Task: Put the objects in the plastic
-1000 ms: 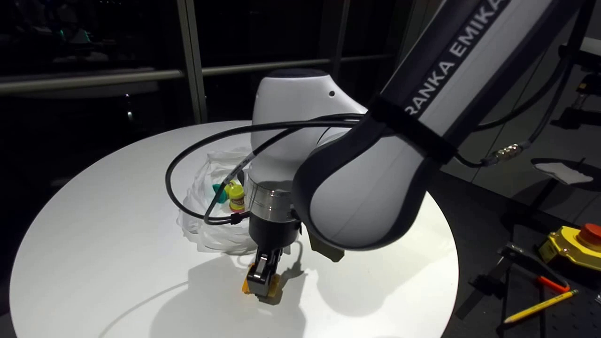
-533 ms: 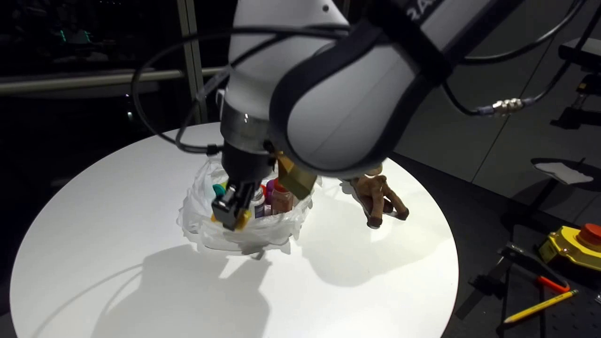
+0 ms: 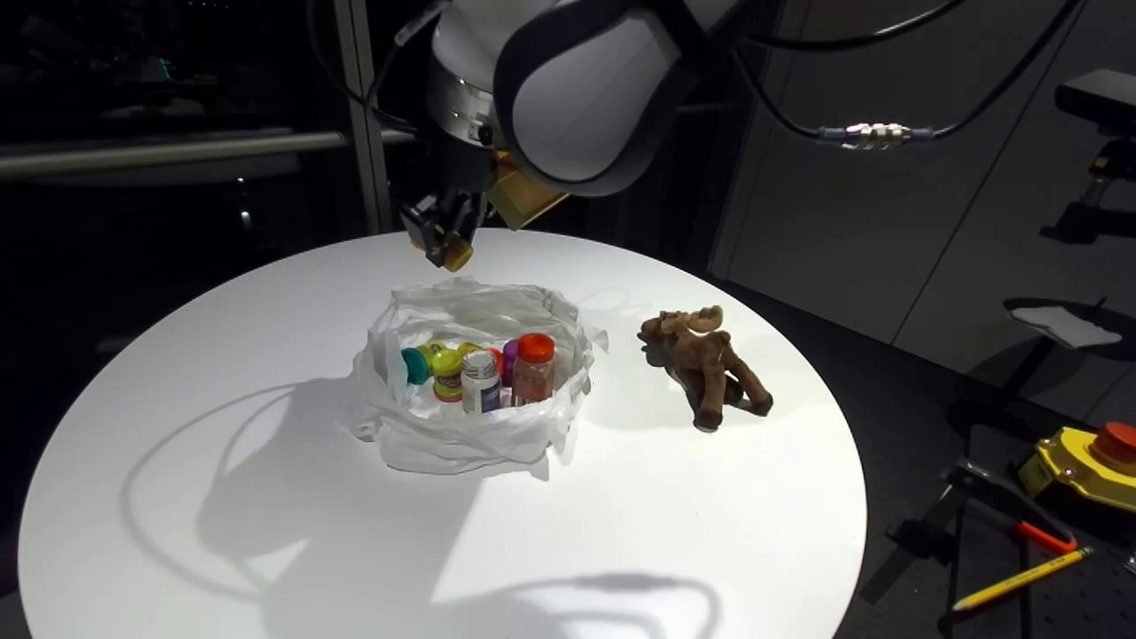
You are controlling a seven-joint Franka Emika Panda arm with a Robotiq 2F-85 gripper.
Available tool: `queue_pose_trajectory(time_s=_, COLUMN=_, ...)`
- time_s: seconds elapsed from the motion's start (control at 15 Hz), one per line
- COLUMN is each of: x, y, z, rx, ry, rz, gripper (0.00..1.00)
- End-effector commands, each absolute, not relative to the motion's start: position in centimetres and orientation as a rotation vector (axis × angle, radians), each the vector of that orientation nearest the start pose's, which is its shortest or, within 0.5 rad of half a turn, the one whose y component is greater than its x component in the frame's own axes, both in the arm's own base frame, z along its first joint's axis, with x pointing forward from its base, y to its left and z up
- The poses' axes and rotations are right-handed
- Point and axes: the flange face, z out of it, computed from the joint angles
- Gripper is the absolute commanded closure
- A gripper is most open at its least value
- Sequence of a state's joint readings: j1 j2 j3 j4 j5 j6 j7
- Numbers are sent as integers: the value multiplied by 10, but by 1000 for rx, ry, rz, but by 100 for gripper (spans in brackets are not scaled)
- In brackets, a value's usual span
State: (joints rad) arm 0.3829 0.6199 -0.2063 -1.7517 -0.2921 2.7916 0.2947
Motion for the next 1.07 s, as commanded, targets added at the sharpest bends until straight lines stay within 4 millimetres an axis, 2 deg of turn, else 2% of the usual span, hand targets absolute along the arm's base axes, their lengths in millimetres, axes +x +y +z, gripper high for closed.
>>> queue_pose_trajectory(time_s=0.0, x=715, y=122, z=226, rx=-3278, ry=-175, rz=-723, gripper=83)
queue_pose_trajectory(time_s=0.2, x=719, y=102, z=192, rx=-3309, ry=-101, rz=-615, gripper=83)
queue_pose_trajectory(time_s=0.4, x=724, y=91, z=171, rx=-3328, ry=-55, rz=-565, gripper=82)
queue_pose_trajectory(time_s=0.47, x=725, y=90, z=171, rx=-3327, ry=-41, rz=-564, gripper=33)
queue_pose_trajectory(time_s=0.6, x=726, y=90, z=172, rx=-3318, ry=-25, rz=-579, gripper=27)
queue_pose_trajectory(time_s=0.8, x=723, y=93, z=186, rx=-3305, ry=-17, rz=-640, gripper=5)
queue_pose_trajectory(time_s=0.87, x=722, y=94, z=191, rx=-3300, ry=-12, rz=-662, gripper=0)
queue_pose_trajectory(time_s=1.0, x=716, y=93, z=202, rx=-3290, ry=7, rz=-709, gripper=0)
